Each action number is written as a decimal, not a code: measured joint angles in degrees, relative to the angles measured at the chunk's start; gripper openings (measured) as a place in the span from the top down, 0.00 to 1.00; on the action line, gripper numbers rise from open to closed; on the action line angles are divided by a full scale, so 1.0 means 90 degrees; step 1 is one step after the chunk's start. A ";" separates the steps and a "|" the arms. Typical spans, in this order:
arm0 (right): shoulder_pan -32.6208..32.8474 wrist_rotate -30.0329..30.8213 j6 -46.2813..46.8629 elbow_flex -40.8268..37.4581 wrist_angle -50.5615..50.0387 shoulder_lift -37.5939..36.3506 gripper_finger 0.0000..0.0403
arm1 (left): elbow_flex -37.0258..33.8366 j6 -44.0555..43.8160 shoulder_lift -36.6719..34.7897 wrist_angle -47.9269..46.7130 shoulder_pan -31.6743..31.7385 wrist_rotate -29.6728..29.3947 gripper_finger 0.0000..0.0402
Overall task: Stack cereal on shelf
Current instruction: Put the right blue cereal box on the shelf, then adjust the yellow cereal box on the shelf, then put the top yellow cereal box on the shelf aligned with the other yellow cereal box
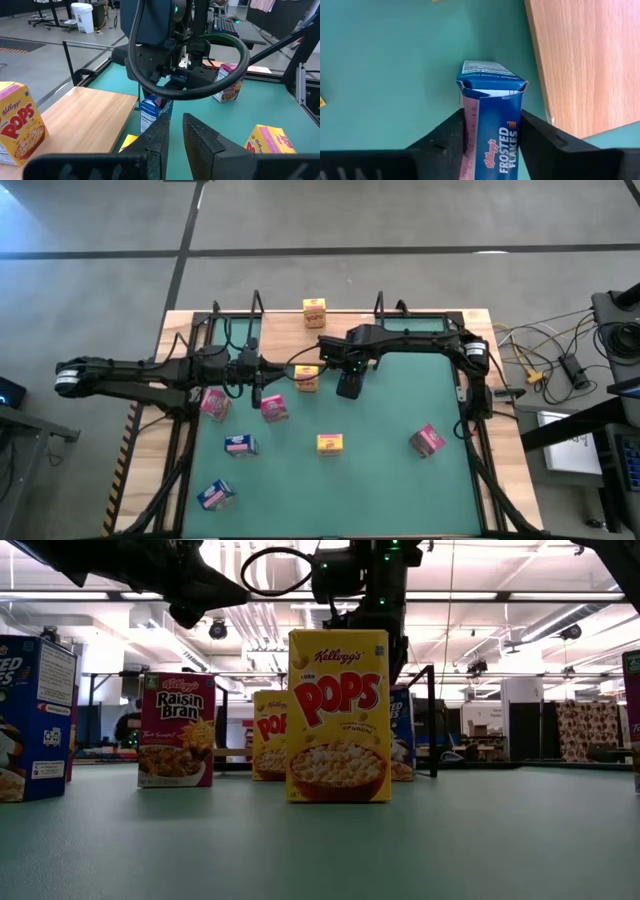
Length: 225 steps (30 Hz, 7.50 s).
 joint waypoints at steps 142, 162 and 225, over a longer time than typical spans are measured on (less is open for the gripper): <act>0.0724 -0.1184 -0.2057 -0.6063 0.7823 -0.5158 0.54 | 0.3716 0.1625 0.4812 -0.2129 0.2182 -0.0080 0.91; 0.0767 -0.1185 -0.2108 -0.6074 0.7787 -0.5119 0.54 | 0.4181 0.1845 0.5741 -0.1834 0.2976 -0.0566 0.91; 0.0765 -0.1178 -0.2285 -0.6079 0.7649 -0.5110 0.54 | 0.4191 0.0573 0.4822 -0.2574 0.2728 -0.0221 0.91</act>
